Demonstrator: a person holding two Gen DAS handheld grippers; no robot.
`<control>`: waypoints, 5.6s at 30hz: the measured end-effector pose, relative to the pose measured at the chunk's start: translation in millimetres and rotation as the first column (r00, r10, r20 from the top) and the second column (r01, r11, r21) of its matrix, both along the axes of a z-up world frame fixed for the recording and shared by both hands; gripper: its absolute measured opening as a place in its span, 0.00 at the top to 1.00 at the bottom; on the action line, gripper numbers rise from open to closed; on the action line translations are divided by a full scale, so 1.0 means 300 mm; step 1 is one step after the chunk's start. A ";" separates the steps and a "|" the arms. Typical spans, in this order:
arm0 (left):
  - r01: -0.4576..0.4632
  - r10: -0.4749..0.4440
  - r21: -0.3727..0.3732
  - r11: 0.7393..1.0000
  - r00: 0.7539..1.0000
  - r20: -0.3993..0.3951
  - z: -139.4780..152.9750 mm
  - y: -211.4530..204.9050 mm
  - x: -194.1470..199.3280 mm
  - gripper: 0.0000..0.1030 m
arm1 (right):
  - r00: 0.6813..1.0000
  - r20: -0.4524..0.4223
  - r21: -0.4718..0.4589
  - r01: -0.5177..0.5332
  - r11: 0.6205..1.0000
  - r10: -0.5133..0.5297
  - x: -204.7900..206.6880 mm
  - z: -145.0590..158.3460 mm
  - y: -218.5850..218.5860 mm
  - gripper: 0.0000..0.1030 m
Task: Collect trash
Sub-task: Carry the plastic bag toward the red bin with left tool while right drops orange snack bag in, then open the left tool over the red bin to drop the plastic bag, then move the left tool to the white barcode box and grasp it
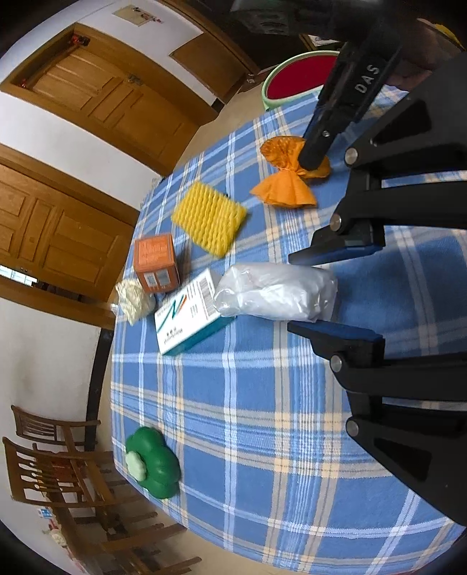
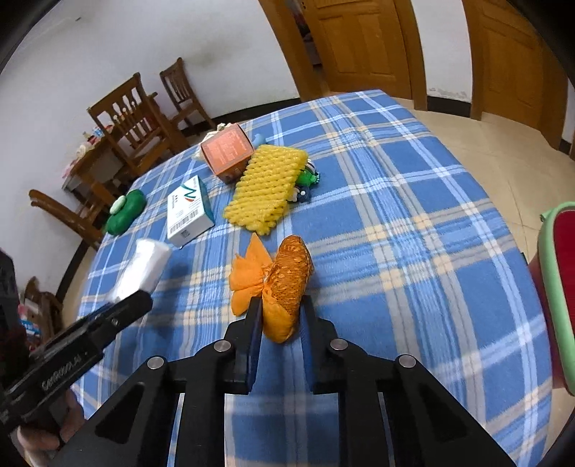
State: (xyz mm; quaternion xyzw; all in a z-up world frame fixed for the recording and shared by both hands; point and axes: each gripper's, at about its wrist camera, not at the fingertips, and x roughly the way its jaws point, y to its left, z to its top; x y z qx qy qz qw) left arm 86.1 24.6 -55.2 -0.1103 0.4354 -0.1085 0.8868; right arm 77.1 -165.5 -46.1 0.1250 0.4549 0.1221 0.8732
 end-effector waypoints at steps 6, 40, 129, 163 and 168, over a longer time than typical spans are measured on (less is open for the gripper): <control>0.040 -0.040 -0.017 0.999 0.999 0.008 0.027 -0.048 -0.024 0.71 | 0.998 0.034 0.022 0.048 0.999 -0.049 -0.079 0.038 -0.068 0.81; 0.413 -0.413 0.008 0.911 0.911 0.012 0.147 -0.615 -0.050 0.71 | 0.807 0.093 0.110 0.574 0.811 -0.584 -0.387 0.102 -0.738 0.79; -0.020 0.024 0.127 0.992 0.999 -0.027 0.077 -0.165 0.273 0.42 | 0.744 0.124 0.152 0.639 0.754 -0.656 -0.406 0.143 -0.739 0.25; -0.119 0.122 0.050 0.992 0.991 -0.063 -0.027 0.004 0.347 0.40 | 0.909 0.047 0.090 0.409 0.908 -0.414 -0.050 0.149 -0.424 0.25; -0.124 0.125 0.024 0.992 0.991 -0.047 -0.013 0.035 0.307 0.43 | 0.945 0.027 0.080 0.323 0.943 -0.326 0.055 0.137 -0.325 0.25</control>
